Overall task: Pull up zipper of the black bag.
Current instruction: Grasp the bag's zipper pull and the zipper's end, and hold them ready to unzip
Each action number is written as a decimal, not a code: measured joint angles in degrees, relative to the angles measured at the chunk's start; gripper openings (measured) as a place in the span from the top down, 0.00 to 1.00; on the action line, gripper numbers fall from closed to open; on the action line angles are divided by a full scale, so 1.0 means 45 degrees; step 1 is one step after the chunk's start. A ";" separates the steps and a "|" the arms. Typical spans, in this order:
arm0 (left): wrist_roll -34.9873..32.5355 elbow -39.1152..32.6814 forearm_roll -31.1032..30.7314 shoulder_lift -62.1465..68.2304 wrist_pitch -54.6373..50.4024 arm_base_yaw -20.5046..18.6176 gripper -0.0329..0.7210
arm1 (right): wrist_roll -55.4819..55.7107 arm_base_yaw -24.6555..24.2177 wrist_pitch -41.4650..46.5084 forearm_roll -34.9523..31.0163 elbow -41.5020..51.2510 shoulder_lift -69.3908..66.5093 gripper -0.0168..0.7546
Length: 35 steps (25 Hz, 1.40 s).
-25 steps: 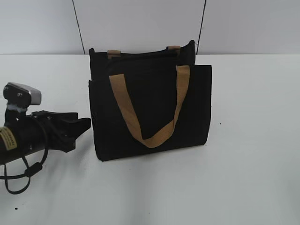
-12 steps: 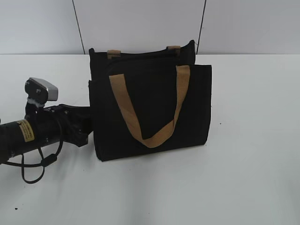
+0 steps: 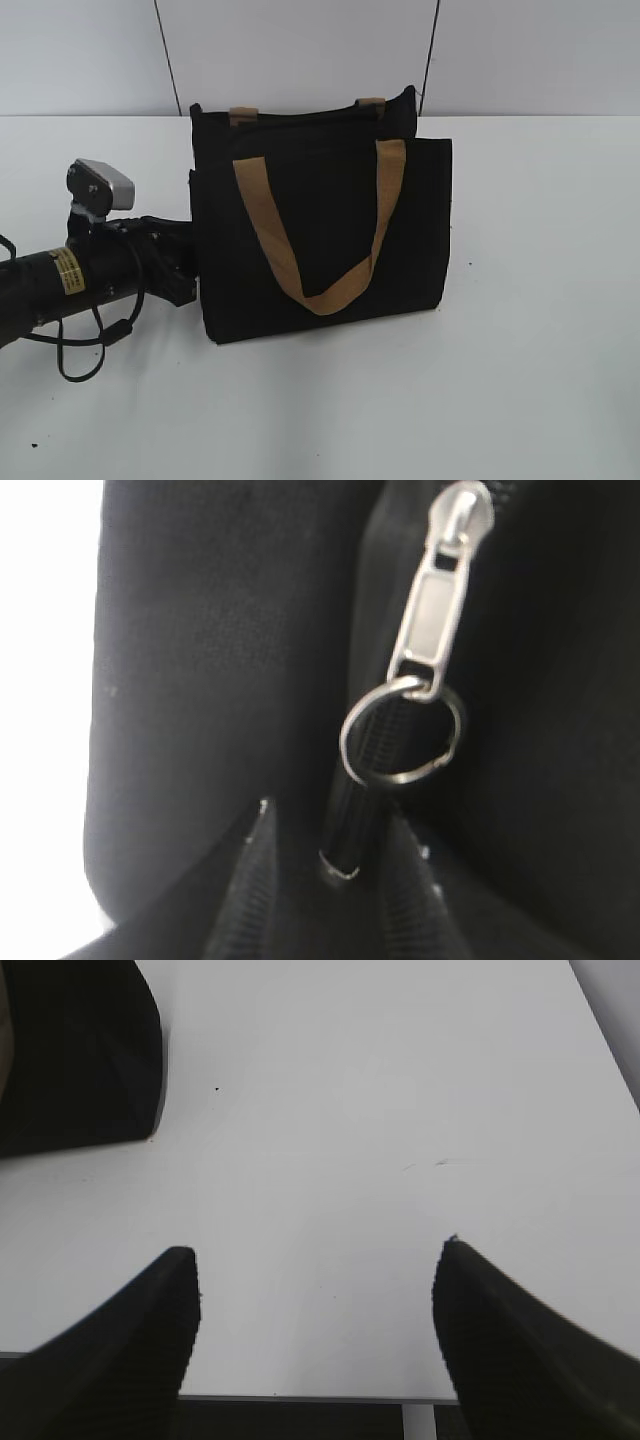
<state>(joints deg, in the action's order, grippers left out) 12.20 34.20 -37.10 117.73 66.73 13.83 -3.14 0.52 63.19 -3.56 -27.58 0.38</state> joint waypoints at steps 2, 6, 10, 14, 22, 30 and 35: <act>0.0000 0.0011 0.0009 0.0000 0.0056 0.0000 0.68 | 0.0000 0.0000 0.0000 0.0000 0.0000 0.0000 0.25; 0.0026 0.0011 0.0009 0.0000 0.0056 0.0000 0.91 | 0.0000 0.0000 0.0000 0.0000 0.0000 0.0000 0.25; 0.0329 -0.0090 0.0015 -0.0070 0.0029 -0.0067 0.92 | 0.0000 0.0000 0.0000 0.0000 0.0000 0.0000 0.25; 0.0430 -0.0673 0.0277 -0.1287 -0.0489 -0.0094 0.92 | 0.0000 0.0000 0.0000 0.0000 0.0000 0.0000 0.25; 0.0470 -0.1084 0.0495 -0.5762 -0.3194 -0.0094 0.92 | 0.0000 0.0000 0.0000 0.0000 0.0000 0.0000 0.25; 0.1435 -0.1109 -0.0679 -0.9017 -0.5860 -0.0094 0.92 | 0.0000 0.0000 0.0000 0.0000 0.0000 0.0000 0.25; 0.3052 -0.0920 -0.2003 -0.9343 -0.6413 -0.0094 0.92 | 0.0000 0.0000 0.0000 0.0000 0.0000 0.0000 0.25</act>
<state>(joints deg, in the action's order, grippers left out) 25.93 30.06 -46.12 75.68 37.87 13.41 -3.14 0.52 63.19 -3.56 -27.58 0.38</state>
